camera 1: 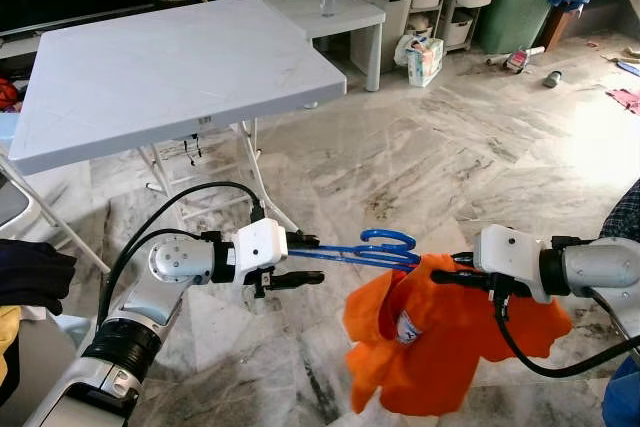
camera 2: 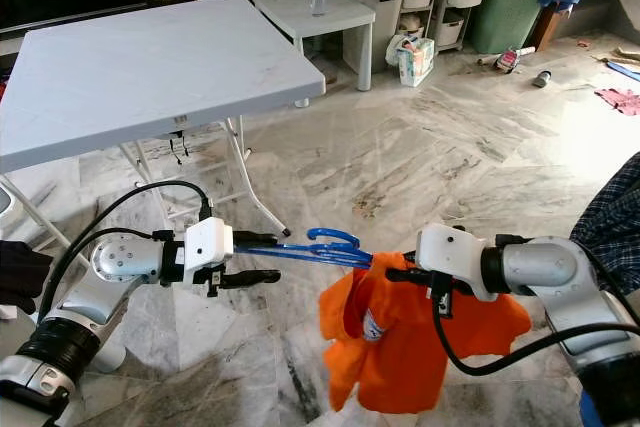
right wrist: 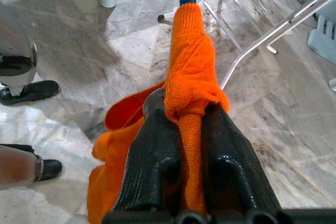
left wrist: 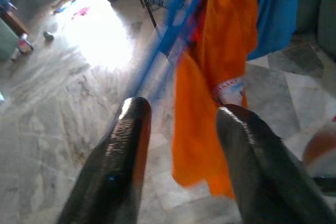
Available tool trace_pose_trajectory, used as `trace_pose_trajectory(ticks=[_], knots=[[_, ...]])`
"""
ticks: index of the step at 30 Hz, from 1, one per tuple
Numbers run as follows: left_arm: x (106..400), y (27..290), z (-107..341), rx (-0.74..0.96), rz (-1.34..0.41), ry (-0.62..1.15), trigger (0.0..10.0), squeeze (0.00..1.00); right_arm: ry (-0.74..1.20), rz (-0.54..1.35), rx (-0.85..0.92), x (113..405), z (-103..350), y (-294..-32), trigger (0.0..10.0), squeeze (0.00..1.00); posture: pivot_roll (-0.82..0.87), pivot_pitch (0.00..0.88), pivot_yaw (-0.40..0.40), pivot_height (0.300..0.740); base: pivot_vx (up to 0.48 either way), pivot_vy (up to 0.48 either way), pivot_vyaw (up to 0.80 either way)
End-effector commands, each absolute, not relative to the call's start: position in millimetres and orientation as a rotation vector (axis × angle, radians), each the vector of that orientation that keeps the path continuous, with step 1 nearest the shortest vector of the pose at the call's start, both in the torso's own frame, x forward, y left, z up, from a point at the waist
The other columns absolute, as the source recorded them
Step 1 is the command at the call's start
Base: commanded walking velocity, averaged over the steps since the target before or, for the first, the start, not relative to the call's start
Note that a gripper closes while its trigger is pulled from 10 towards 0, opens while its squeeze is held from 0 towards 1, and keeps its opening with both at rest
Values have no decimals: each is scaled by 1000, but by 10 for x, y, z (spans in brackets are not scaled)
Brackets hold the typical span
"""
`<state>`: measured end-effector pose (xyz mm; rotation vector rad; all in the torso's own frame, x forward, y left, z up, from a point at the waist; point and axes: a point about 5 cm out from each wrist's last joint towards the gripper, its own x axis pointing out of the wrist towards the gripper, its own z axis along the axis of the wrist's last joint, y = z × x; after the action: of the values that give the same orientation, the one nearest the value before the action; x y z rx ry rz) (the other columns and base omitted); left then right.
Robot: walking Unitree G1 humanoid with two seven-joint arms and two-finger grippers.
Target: Hang hanger
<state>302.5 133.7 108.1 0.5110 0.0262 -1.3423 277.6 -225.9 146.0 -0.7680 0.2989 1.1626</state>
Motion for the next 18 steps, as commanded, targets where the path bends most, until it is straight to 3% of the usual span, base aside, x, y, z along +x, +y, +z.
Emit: trace_pose_trajectory(ticks=[1, 2, 3, 7, 8, 9, 10, 18], knots=[[3072, 1366, 1121, 546, -1345, 27, 0, 0, 253, 1188, -798, 2811, 1548, -2224, 10000, 0, -140, 0, 23, 740, 0, 0, 0], [3082, 1374, 1117, 554, -1341, 30, 1647, 0, 248, 1197, -791, 2810, 1552, -2216, 10000, 0, -140, 0, 22, 740, 0, 0, 0], [3094, 1381, 1111, 564, -1335, 35, 10000, 0, 243, 1208, -786, 2804, 1560, -2203, 10000, 0, -139, 0, 22, 740, 0, 0, 0], [3143, 1403, 1099, 599, -1308, 30, 10000, 0, 233, 1248, -771, 2777, 1574, -2171, 10000, 0, -139, 0, 22, 740, 0, 0, 0], [3195, 1415, 1137, 605, -1268, 7, 10000, 408, 248, 1277, -770, 2737, 1570, -2161, 10000, 0, -142, 0, 21, 740, 0, 0, 0], [3219, 1418, 1160, 600, -1251, -2, 10000, 918, 251, 1281, -776, 2728, 1566, -2160, 10000, 0, -147, 0, 21, 740, 0, 0, 0], [3236, 1418, 1177, 589, -1242, -6, 10000, 1000, 252, 1279, -785, 2726, 1560, -2162, 10000, 0, -148, 0, 21, 740, 0, 0, 0], [3302, 1326, 1274, 629, -1258, -74, 10000, 1000, 287, 1312, -801, 2669, 1494, -2170, 10000, 0, -147, 0, 25, 740, 0, 0, 0]])
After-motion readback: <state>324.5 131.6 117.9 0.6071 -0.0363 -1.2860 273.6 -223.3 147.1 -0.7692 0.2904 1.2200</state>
